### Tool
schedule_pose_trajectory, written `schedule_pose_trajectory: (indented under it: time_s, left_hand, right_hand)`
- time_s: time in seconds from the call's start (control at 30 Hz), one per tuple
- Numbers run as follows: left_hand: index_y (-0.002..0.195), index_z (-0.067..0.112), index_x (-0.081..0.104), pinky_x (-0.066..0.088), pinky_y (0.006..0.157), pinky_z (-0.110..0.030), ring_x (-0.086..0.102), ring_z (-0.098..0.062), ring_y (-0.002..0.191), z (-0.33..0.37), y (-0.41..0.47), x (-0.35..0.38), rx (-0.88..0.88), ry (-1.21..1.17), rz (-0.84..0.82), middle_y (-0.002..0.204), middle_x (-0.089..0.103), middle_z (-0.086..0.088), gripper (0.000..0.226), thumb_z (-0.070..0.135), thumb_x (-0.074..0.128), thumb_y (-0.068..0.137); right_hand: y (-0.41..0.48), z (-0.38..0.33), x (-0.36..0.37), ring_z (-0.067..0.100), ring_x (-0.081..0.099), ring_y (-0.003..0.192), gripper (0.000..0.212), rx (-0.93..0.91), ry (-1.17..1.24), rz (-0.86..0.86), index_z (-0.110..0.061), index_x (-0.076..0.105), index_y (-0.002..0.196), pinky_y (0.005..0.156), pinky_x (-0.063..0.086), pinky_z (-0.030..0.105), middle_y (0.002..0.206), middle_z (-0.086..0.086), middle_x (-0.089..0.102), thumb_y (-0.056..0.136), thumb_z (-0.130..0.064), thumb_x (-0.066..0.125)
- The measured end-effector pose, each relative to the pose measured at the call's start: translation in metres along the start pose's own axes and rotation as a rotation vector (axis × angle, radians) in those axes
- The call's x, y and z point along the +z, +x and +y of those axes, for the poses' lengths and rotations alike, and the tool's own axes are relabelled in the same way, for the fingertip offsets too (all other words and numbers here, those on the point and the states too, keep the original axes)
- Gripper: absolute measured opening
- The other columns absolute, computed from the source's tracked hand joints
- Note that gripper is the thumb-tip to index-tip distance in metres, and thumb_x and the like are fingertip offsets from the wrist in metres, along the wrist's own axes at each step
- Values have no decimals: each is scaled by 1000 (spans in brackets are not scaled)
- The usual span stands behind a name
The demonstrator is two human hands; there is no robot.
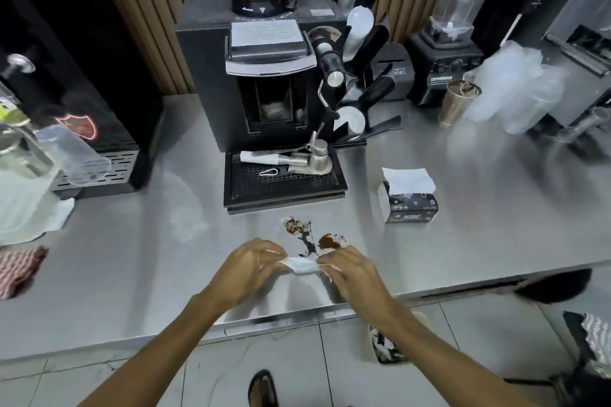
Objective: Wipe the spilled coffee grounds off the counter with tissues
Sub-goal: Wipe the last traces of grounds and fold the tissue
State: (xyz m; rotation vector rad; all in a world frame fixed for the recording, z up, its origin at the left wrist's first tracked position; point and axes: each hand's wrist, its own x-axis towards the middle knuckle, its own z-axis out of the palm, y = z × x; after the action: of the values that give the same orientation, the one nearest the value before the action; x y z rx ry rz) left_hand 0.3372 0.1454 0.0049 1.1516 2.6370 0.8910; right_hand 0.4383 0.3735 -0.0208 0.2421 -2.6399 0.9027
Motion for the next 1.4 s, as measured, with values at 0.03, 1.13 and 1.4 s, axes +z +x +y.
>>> schedule_pose_trajectory:
  time_s: [0.03, 1.13, 1.4]
  left_hand:
    - [101, 27, 77, 48, 88, -25, 59, -5, 98, -6, -9, 4, 68, 51, -17, 107, 68, 14, 43, 52, 43, 97]
    - [105, 8, 73, 54, 71, -24, 47, -16, 86, -9, 0, 83, 255, 244, -86, 98, 59, -1, 75, 0, 90, 33]
    - [103, 15, 74, 53, 67, -22, 43, -12, 84, 26, -16, 104, 240, 156, -70, 90, 58, 4, 62, -2, 86, 45]
  right_hand:
    - [-11, -3, 7, 9, 57, 85, 9, -44, -43, 0, -20, 71, 98, 78, 46, 21, 94, -11, 70, 89, -18, 70]
    - [-34, 27, 2, 8, 53, 97, 37, 203, -203, -31, -9, 76, 95, 86, 41, 7, 101, -4, 71, 98, -25, 43]
    - [-60, 48, -31, 9, 54, 98, 18, 92, -183, -126, -11, 75, 96, 86, 41, 7, 104, -2, 68, 89, -7, 59]
